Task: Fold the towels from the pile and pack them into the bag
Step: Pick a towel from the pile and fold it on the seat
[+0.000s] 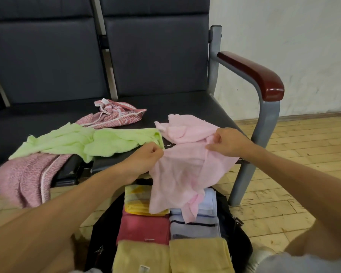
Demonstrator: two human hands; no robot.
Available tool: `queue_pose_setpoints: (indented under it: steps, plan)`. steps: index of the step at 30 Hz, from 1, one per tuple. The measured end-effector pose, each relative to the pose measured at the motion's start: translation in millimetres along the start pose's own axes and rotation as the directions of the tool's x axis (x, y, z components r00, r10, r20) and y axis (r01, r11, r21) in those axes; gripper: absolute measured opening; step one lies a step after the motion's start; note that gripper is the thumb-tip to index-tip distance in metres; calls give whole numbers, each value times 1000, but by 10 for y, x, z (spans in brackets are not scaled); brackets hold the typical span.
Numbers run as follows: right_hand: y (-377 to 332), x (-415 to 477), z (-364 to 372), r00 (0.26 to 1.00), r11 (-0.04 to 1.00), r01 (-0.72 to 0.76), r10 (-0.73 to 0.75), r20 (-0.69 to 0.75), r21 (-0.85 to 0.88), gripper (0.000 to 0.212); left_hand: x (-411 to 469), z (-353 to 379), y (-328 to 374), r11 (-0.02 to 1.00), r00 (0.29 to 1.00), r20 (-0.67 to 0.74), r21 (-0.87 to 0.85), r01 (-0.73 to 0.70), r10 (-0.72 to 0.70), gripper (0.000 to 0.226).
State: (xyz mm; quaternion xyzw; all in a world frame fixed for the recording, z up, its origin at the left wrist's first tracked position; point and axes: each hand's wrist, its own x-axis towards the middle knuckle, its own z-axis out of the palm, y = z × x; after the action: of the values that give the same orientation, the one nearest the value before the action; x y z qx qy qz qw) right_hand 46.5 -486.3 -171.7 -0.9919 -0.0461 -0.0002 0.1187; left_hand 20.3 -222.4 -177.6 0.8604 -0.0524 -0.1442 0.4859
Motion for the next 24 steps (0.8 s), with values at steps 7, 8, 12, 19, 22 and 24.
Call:
queue_pose_setpoints:
  steps: [7, 8, 12, 19, 22, 24]
  plan:
    - [-109, 29, 41, 992, 990, -107, 113, 53, -97, 45, -34, 323, -59, 812, 954, 273, -525, 255, -123, 15]
    - [-137, 27, 73, 992, 987, -120, 124, 32, -107, 45, -11, 363, -59, 788, 949, 288, -553, 272, -125, 22]
    - [-184, 71, 139, 995, 970, -98, 90, -46, -221, 19, 101, 492, -8, 751, 936, 322, -580, 316, -145, 22]
    - [-10, 168, -92, 981, 954, -192, 191, 25, 229, 27, 260, 642, 117, 812, 961, 257, -536, 231, -105, 32]
    - [50, 75, -142, 946, 685, -293, 308, 99, 667, 17, 280, 660, 213, 817, 985, 166, -561, 131, -44, 27]
    - [91, 23, -154, 920, 499, -343, 352, 176, 796, 17, 275, 612, 285, 813, 996, 85, -579, 55, -7, 19]
